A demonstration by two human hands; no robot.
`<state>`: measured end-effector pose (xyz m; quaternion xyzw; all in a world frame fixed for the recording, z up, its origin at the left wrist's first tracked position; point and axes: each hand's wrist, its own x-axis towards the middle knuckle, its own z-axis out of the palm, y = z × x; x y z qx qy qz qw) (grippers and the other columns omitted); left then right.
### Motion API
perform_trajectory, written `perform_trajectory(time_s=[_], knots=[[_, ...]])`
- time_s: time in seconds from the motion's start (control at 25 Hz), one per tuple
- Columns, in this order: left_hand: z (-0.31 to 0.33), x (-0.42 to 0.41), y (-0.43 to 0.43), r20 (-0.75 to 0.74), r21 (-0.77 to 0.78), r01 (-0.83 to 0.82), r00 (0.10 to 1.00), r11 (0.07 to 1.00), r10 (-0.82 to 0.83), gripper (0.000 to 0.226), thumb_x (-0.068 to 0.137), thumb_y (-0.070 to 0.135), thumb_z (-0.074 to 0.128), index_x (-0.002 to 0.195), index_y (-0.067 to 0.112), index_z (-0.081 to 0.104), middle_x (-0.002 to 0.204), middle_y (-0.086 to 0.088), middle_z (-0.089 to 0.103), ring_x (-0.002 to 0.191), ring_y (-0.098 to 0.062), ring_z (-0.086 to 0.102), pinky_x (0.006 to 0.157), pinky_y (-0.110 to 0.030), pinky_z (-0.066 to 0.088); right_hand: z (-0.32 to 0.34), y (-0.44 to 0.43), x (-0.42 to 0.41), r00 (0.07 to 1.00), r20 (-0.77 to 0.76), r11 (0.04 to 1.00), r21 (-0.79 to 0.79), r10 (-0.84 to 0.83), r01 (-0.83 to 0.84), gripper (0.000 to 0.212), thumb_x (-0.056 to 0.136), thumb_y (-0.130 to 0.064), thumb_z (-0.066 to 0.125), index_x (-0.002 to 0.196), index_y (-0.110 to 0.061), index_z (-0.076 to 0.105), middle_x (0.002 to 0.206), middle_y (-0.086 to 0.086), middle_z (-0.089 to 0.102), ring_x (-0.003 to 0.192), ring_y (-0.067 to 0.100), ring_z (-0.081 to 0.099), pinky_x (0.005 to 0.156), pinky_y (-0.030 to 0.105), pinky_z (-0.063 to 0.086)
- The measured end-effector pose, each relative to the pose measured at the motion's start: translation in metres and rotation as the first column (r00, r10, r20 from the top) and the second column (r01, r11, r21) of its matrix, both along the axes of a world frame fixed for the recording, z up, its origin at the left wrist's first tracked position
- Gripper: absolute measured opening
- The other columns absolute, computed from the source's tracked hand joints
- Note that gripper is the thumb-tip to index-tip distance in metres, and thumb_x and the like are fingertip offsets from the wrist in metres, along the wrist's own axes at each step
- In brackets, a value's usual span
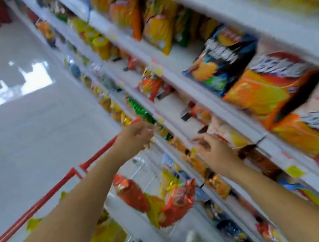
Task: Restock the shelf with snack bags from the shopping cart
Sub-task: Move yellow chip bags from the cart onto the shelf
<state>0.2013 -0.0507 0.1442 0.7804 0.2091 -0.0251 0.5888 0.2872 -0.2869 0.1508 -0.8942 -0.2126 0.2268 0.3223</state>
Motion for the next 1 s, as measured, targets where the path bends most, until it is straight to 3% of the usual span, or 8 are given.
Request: perform_trajectory(time_s=[0.12, 0.24, 0.32, 0.44, 0.6, 0.76, 0.88, 1.0], knots=[[-0.096, -0.035, 0.021, -0.323, 0.119, -0.036, 0.944, 0.992, 0.073, 0.028, 0.089, 0.024, 0.068, 0.116, 0.027, 0.064, 0.115, -0.003, 0.064, 0.100, -0.025, 0.063, 0.082, -0.030, 0.048, -0.118, 0.027, 0.005, 0.965, -0.240, 0.937, -0.302, 0.103, -0.175, 0.037, 0.095, -0.030, 0.055, 0.131, -0.025, 0.052, 0.131, 0.004, 0.050, 0.118, 0.020, 0.053, 0.097, 0.036, 0.046], [-0.171, -0.059, 0.015, -0.553, 0.224, 0.049, 0.829, 0.973, 0.086, 0.063, 0.086, 0.037, 0.070, 0.142, 0.022, 0.045, 0.137, -0.013, 0.050, 0.122, -0.031, 0.053, 0.099, -0.032, 0.041, -0.223, 0.032, 0.005, 0.959, -0.252, 0.843, -0.537, -0.130, -0.027, 0.073, 0.085, -0.044, 0.064, 0.146, -0.015, 0.034, 0.144, 0.018, 0.041, 0.129, 0.033, 0.044, 0.106, 0.039, 0.039], [-0.209, -0.064, 0.008, -0.577, 0.228, -0.077, 0.792, 0.971, 0.198, 0.064, 0.085, 0.044, 0.069, 0.137, 0.016, 0.045, 0.133, -0.015, 0.054, 0.121, -0.033, 0.054, 0.095, -0.032, 0.042, -0.272, 0.024, 0.004, 0.855, -0.294, 0.764, -0.623, -0.427, 0.168, 0.096, 0.077, -0.052, 0.071, 0.147, -0.001, 0.028, 0.147, 0.023, 0.038, 0.132, 0.036, 0.042, 0.108, 0.040, 0.037], [-0.253, -0.052, 0.001, -0.630, 0.259, -0.228, 0.697, 0.939, 0.343, 0.053, 0.087, 0.055, 0.062, 0.111, 0.008, 0.057, 0.109, -0.017, 0.066, 0.101, -0.036, 0.065, 0.083, -0.036, 0.053, -0.333, -0.004, 0.002, 0.727, -0.401, 0.735, -0.646, -0.558, 0.207, 0.095, 0.064, -0.067, 0.073, 0.129, 0.000, 0.056, 0.135, 0.023, 0.053, 0.120, 0.036, 0.054, 0.101, 0.041, 0.045], [-0.280, -0.051, -0.009, -0.734, 0.293, -0.135, 0.603, 0.947, 0.313, 0.057, 0.090, 0.061, 0.046, 0.107, 0.009, 0.061, 0.093, -0.012, 0.066, 0.081, -0.032, 0.065, 0.073, -0.042, 0.058, -0.327, -0.015, 0.009, 0.723, -0.449, 0.813, -0.514, -0.526, 0.273, 0.100, 0.029, -0.065, 0.081, 0.109, -0.007, 0.065, 0.105, 0.010, 0.071, 0.090, 0.029, 0.069, 0.084, 0.048, 0.057], [-0.273, -0.053, -0.004, -0.632, 0.396, -0.300, 0.597, 0.868, 0.494, 0.075, 0.074, 0.081, 0.052, 0.114, 0.018, 0.047, 0.087, 0.007, 0.062, 0.074, -0.022, 0.064, 0.065, -0.040, 0.059, -0.250, 0.035, 0.026, 0.931, -0.263, 0.889, -0.442, -0.253, 0.117, 0.073, 0.069, -0.049, 0.080, 0.120, -0.012, 0.043, 0.104, -0.003, 0.051, 0.093, 0.021, 0.056, 0.079, 0.033, 0.047], [-0.276, -0.046, 0.003, -0.560, 0.466, -0.178, 0.699, 0.867, 0.445, 0.061, 0.089, 0.061, 0.054, 0.140, 0.032, 0.038, 0.102, 0.006, 0.062, 0.088, -0.026, 0.063, 0.066, -0.037, 0.057, -0.259, 0.086, 0.039, 0.995, -0.082, 0.958, -0.285, -0.061, 0.035, 0.059, 0.078, -0.044, 0.074, 0.117, -0.015, 0.041, 0.109, -0.001, 0.052, 0.094, 0.020, 0.056, 0.072, 0.030, 0.045], [-0.284, -0.048, 0.003, -0.513, 0.549, -0.100, 0.744, 0.830, 0.429, 0.035, 0.102, 0.042, 0.040, 0.132, 0.033, 0.057, 0.109, -0.006, 0.071, 0.093, -0.030, 0.066, 0.067, -0.038, 0.055, -0.317, 0.129, 0.045, 0.995, -0.059, 0.950, -0.300, 0.076, -0.090, 0.062, 0.080, -0.041, 0.072, 0.123, -0.010, 0.040, 0.123, 0.010, 0.052, 0.109, 0.030, 0.056, 0.082, 0.040, 0.049]])
